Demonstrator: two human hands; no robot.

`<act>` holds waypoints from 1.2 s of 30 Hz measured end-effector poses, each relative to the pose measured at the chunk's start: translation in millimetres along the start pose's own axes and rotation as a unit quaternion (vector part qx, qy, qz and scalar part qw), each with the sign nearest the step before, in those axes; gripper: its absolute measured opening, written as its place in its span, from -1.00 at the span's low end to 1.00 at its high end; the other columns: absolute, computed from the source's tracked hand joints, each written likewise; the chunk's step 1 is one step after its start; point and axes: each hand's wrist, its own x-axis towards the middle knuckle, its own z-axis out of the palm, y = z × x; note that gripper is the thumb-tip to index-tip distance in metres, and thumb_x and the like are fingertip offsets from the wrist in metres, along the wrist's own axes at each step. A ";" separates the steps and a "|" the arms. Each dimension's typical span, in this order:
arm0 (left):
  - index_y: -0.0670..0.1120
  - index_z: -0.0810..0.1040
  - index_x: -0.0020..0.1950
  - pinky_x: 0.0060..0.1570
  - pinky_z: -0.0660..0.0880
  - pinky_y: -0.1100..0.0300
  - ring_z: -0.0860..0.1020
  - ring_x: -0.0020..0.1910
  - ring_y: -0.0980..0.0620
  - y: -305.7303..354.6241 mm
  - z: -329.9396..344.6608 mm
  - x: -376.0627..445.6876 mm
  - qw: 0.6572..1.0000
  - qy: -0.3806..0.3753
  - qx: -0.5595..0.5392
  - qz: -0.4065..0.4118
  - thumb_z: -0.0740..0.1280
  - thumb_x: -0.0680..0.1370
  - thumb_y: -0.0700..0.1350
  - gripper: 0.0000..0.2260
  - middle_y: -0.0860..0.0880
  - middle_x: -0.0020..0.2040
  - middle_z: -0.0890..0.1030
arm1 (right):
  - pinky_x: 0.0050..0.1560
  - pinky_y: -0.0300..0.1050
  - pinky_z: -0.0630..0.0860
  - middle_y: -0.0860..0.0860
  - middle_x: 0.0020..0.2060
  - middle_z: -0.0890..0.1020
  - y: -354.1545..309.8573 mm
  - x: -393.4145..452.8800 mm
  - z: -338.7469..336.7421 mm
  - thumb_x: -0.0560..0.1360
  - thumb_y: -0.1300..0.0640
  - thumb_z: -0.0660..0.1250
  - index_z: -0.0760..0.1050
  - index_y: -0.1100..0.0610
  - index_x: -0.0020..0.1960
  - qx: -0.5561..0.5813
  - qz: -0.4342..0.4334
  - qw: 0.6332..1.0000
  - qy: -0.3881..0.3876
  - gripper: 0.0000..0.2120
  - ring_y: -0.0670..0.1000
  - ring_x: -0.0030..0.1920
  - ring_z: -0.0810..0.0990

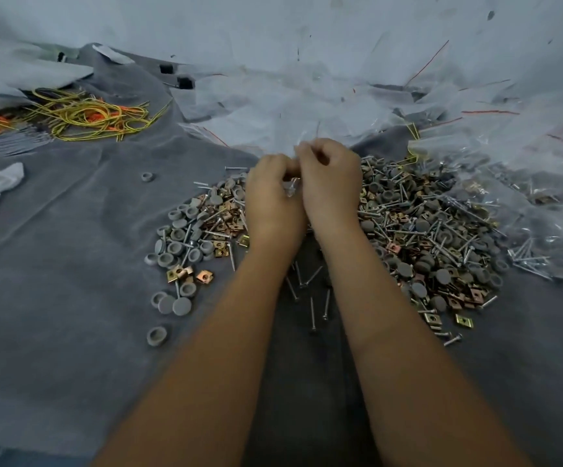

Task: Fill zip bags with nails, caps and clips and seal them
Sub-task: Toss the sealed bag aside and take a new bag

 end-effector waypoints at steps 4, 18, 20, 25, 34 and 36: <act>-0.08 0.48 -0.19 -0.29 0.44 0.32 0.44 -0.34 0.19 1.4 4.2 -0.5 0.978 -0.010 -0.165 -0.129 0.36 0.56 -0.18 -0.87 0.03 -0.29 0.53 | -0.10 -0.22 0.59 -0.09 -0.28 0.70 11.2 -1.3 -16.3 0.50 0.14 0.41 0.65 0.03 -0.16 0.073 0.011 0.995 -0.062 -0.91 -0.11 -0.18 0.68; -0.11 0.36 -0.21 -0.42 0.37 0.30 0.44 -0.42 0.13 -1.7 3.2 11.8 0.919 0.023 -0.334 -0.211 0.24 0.56 -0.36 -0.79 -0.05 -0.32 0.46 | -0.03 0.07 0.64 0.11 -0.21 0.70 23.9 4.9 -22.2 0.53 0.25 0.36 0.64 0.18 -0.12 0.101 0.057 0.992 -0.049 -0.90 0.10 -0.15 0.69; -0.07 0.43 -0.09 -0.36 0.43 0.33 0.46 -0.34 0.13 -2.8 6.6 12.7 0.942 0.003 -0.270 -0.200 0.26 0.59 -0.27 -0.88 -0.05 -0.23 0.49 | -0.09 0.00 0.64 0.09 -0.25 0.68 23.6 5.1 -23.0 0.53 0.26 0.34 0.63 0.18 -0.15 0.102 0.059 0.993 -0.034 -0.87 0.06 -0.20 0.69; -0.16 0.60 0.06 -0.26 0.44 0.30 0.50 -0.31 0.18 2.5 -4.4 18.4 0.980 -0.042 -0.139 -0.138 0.26 0.60 -0.22 -0.86 0.04 -0.25 0.58 | -0.07 -0.23 0.50 -0.03 -0.05 0.63 14.4 -3.3 -15.0 0.57 0.10 0.30 0.56 0.14 0.12 -0.054 -0.007 0.996 -0.074 -0.82 -0.07 -0.07 0.59; -0.06 0.50 -0.25 -0.29 0.28 0.23 0.33 -0.40 0.17 -13.3 -136.1 94.4 0.987 0.143 0.039 -0.068 0.25 0.56 -0.17 -0.81 0.09 -0.41 0.41 | 0.10 -0.01 0.42 0.07 0.01 0.59 -35.4 -98.1 21.7 0.39 -0.12 0.47 0.59 0.13 0.13 -0.212 -0.398 0.776 -0.440 -0.57 0.08 0.04 0.52; -0.17 0.53 -0.19 -0.28 0.26 0.20 0.35 -0.34 0.08 -27.0 -147.4 94.1 0.988 0.110 0.083 -0.071 0.24 0.57 -0.16 -0.83 0.00 -0.37 0.42 | 0.25 -0.02 0.34 0.03 0.16 0.58 -33.8 -115.0 30.3 0.42 -0.22 0.42 0.54 0.07 0.27 -0.242 -0.436 0.709 -0.499 -0.46 0.06 0.17 0.49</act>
